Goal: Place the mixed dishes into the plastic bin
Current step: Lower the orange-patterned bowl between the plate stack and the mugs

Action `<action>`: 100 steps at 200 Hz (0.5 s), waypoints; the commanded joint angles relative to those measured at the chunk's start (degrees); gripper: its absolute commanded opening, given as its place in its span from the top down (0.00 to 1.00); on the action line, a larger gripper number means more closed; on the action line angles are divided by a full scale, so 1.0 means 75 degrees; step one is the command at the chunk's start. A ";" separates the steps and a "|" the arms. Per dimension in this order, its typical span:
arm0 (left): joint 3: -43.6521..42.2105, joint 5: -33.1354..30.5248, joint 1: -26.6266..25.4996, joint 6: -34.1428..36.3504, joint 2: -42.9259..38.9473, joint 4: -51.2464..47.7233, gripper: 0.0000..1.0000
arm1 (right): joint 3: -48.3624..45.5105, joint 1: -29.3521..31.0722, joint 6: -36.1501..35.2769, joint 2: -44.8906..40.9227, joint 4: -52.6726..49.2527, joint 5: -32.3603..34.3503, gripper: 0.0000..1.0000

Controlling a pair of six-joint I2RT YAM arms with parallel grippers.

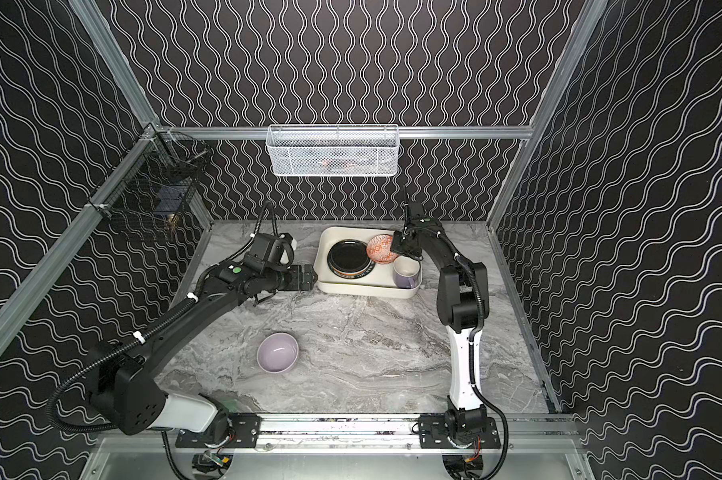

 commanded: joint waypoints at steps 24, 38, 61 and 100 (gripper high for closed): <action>-0.0033 0.0086 0.0032 0.0068 -0.0028 0.0175 0.01 | 0.0016 -0.0016 0.0055 -0.0023 -0.0035 0.0078 0.86; -0.0045 0.0098 0.0038 0.0065 -0.0028 0.0190 0.01 | 0.0022 -0.0010 0.0047 -0.0040 -0.0039 0.0080 0.83; -0.0060 0.0149 0.0047 0.0070 -0.0028 0.0195 0.01 | 0.0011 -0.0006 0.0047 -0.0069 -0.0038 0.0088 0.81; -0.0060 0.0157 0.0050 0.0066 -0.0039 0.0192 0.01 | -0.0013 -0.0005 0.0064 -0.0104 -0.0045 0.0059 0.80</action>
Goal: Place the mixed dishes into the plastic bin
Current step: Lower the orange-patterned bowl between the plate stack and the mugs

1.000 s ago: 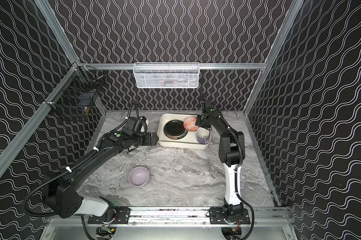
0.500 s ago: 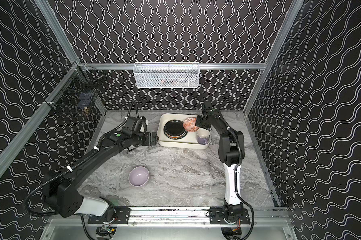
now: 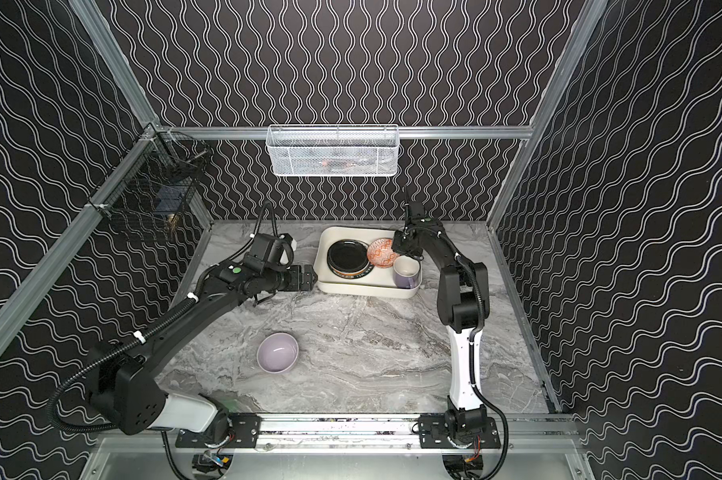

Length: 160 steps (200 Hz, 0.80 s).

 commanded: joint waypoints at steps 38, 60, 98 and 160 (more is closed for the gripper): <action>-0.0031 0.0069 0.0020 0.0062 -0.0049 0.0202 0.01 | 0.0001 0.0046 0.0000 -0.0216 -0.0058 -0.0046 0.77; -0.0048 0.0069 0.0029 0.0064 -0.0041 0.0207 0.01 | 0.0002 0.0083 -0.0015 -0.0342 -0.0096 0.0035 0.76; -0.0031 0.0092 0.0041 0.0063 -0.0056 0.0198 0.01 | 0.0051 0.0233 -0.0099 -0.0565 -0.0169 0.0308 0.80; -0.0044 0.0104 0.0076 0.0049 -0.0045 0.0218 0.01 | 0.0436 0.0639 -0.0244 -0.0100 -0.0401 0.0526 0.87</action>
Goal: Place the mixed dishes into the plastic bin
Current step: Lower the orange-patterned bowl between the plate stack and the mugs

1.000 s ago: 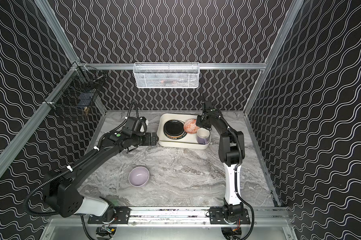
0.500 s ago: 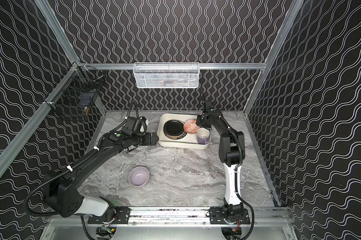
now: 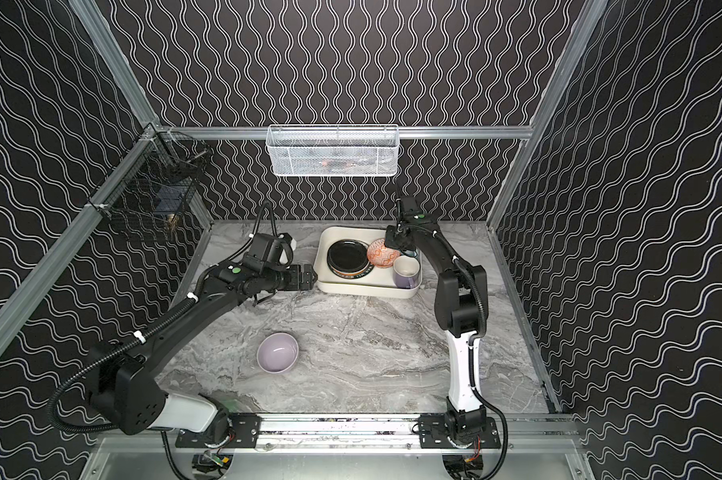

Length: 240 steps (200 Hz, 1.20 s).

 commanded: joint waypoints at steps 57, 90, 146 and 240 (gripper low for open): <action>-0.0031 0.0153 0.0117 0.0065 0.0060 0.0183 0.01 | 0.0484 0.0207 -0.0094 0.0677 -0.0341 0.0160 0.87; -0.0064 0.0310 0.0225 0.0057 0.0148 0.0243 0.01 | 0.0703 0.0229 -0.0117 0.1047 -0.0417 0.0125 0.87; -0.0078 0.0435 0.0377 0.0043 0.0271 0.0307 0.01 | 0.1032 0.0258 -0.0142 0.1436 -0.0473 -0.0039 0.86; -0.0161 0.0502 0.0460 0.0036 0.0178 0.0332 0.02 | 0.1473 0.0445 -0.0165 0.1777 -0.0636 -0.0363 0.86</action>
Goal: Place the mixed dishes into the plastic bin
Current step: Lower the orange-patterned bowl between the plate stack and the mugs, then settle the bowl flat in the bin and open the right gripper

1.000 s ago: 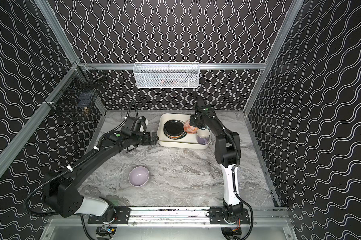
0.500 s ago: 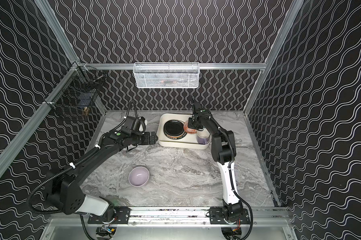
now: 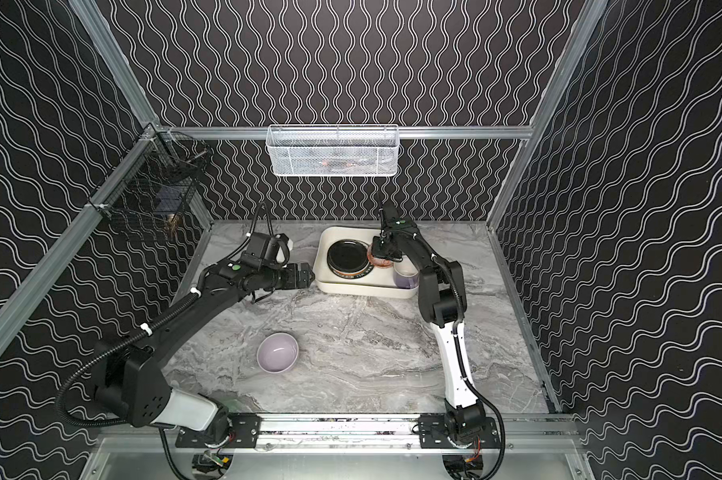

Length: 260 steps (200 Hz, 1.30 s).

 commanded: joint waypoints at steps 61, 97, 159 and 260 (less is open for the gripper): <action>-0.0047 0.0036 0.0033 0.0062 -0.0108 0.0116 0.01 | 0.0280 0.0099 -0.0069 0.0230 -0.0129 -0.0709 0.86; -0.0056 0.0024 0.0032 0.0059 -0.0124 0.0123 0.01 | 0.0362 0.0117 -0.0091 0.0254 -0.0102 -0.0920 0.85; -0.0055 0.0026 0.0055 0.0057 -0.0128 0.0126 0.01 | 0.0327 0.0117 -0.0081 0.0243 -0.0023 -0.1080 0.85; -0.0102 0.0049 0.0060 0.0039 -0.0246 0.0163 0.01 | -0.0151 0.0093 -0.0315 -0.0700 -0.0017 -0.0214 0.77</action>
